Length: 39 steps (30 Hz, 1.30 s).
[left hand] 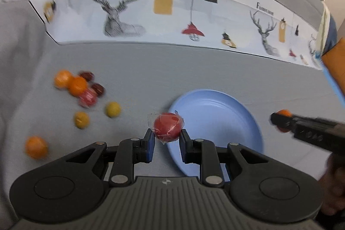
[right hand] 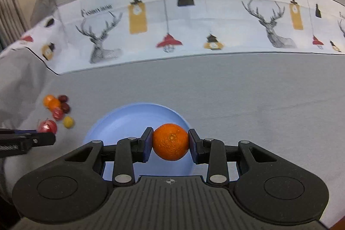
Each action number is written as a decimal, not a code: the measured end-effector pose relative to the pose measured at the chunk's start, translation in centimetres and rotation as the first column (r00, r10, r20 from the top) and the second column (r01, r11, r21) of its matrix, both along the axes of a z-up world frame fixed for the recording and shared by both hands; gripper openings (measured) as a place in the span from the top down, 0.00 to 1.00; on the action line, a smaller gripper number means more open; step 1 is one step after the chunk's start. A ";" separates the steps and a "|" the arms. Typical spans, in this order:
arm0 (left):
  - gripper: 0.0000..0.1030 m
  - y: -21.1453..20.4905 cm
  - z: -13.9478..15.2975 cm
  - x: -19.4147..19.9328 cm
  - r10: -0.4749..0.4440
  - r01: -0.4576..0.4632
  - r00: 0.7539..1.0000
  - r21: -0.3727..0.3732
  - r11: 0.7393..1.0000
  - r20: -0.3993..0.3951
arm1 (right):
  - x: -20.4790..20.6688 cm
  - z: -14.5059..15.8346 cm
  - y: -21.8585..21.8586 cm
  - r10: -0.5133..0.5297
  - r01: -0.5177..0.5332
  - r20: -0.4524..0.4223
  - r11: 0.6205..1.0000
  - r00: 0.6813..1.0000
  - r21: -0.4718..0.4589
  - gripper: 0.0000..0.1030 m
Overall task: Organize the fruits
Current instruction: 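Carry the red fruit with the left tool while the right tool carries the mandarin over the plate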
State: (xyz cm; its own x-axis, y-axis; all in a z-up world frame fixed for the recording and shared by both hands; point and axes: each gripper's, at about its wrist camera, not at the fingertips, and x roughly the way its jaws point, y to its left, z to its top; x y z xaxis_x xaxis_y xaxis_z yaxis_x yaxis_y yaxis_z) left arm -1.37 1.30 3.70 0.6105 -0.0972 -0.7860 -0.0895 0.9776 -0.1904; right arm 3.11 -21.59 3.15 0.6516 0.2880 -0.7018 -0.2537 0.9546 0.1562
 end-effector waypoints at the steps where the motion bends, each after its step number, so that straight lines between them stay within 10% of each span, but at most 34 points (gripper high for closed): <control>1: 0.74 -0.2 -0.3 0.1 -0.006 0.006 1.000 -0.019 1.000 -0.009 | 0.1 -0.3 -0.2 -0.002 0.002 -0.011 1.000 1.000 -0.002 0.65; 15: 0.74 -5.6 -2.3 0.5 -0.216 0.211 0.976 0.112 0.971 0.040 | 0.9 -1.2 2.2 0.045 -0.046 -0.014 0.999 0.999 -0.022 0.65; 39: 0.74 -6.8 -3.2 1.3 -0.256 0.249 0.966 0.123 0.961 0.045 | 0.8 -1.1 2.3 0.076 -0.076 0.001 0.997 0.997 -0.033 0.65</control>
State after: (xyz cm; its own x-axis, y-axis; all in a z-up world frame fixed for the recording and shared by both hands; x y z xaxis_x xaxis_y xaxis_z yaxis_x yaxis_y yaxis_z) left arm -0.08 -5.48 0.48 0.6241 -0.1658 -0.7636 0.1715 0.9825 -0.0731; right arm 3.91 -19.29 2.02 0.6305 0.3137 -0.7100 -0.3260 0.9371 0.1245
